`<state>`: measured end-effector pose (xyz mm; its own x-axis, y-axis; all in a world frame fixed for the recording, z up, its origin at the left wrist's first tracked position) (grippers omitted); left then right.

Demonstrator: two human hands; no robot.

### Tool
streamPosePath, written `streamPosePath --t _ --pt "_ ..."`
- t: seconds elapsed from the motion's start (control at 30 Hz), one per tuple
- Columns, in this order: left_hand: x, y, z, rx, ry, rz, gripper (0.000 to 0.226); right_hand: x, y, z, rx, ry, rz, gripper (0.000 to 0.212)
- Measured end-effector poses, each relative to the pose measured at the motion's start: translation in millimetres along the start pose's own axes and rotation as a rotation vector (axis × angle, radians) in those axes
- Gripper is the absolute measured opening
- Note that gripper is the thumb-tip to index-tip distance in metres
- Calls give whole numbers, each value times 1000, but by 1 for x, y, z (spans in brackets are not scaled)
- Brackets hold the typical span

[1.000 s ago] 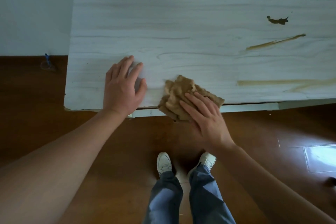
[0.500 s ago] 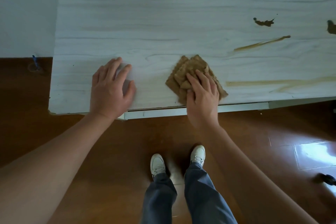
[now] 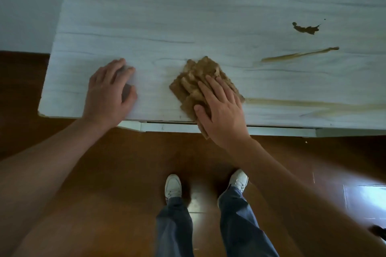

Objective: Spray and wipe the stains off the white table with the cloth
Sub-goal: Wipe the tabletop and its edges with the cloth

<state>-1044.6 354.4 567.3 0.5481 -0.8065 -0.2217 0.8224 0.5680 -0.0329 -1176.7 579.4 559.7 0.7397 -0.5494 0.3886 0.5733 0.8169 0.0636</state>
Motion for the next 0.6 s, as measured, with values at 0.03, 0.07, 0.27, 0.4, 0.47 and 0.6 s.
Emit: streamPosePath --t 0.03,0.07,0.27,0.4,0.47,0.6 --pt "-4 -1 1 -12 11 38 54 -16 5 7 6 8 -2 59" --pt "-12 -2 1 -34 28 79 52 -32 11 14 7 14 0 59" --pt "-144 -18 -20 -76 74 30 49 -128 29 55 47 47 0 58" --pt "-203 -43 -39 -35 51 -8 51 -181 27 81 32 63 -41 57" --pt "-204 -52 -47 -25 48 42 52 -198 23 90 22 70 -52 57" --pt "-196 -54 -55 -22 52 110 51 -205 15 90 -4 35 -50 56"
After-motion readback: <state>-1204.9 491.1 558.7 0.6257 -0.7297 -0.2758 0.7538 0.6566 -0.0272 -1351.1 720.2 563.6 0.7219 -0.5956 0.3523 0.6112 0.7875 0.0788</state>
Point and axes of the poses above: each hand's wrist, its own y-axis away from the middle knuckle, its own z-axis out of the back of the hand, x = y × z, the point moved 9 cm from there along -y, towards the middle knuckle, and after that the axes turned 5 degrees about z, right-handed, at the moved point
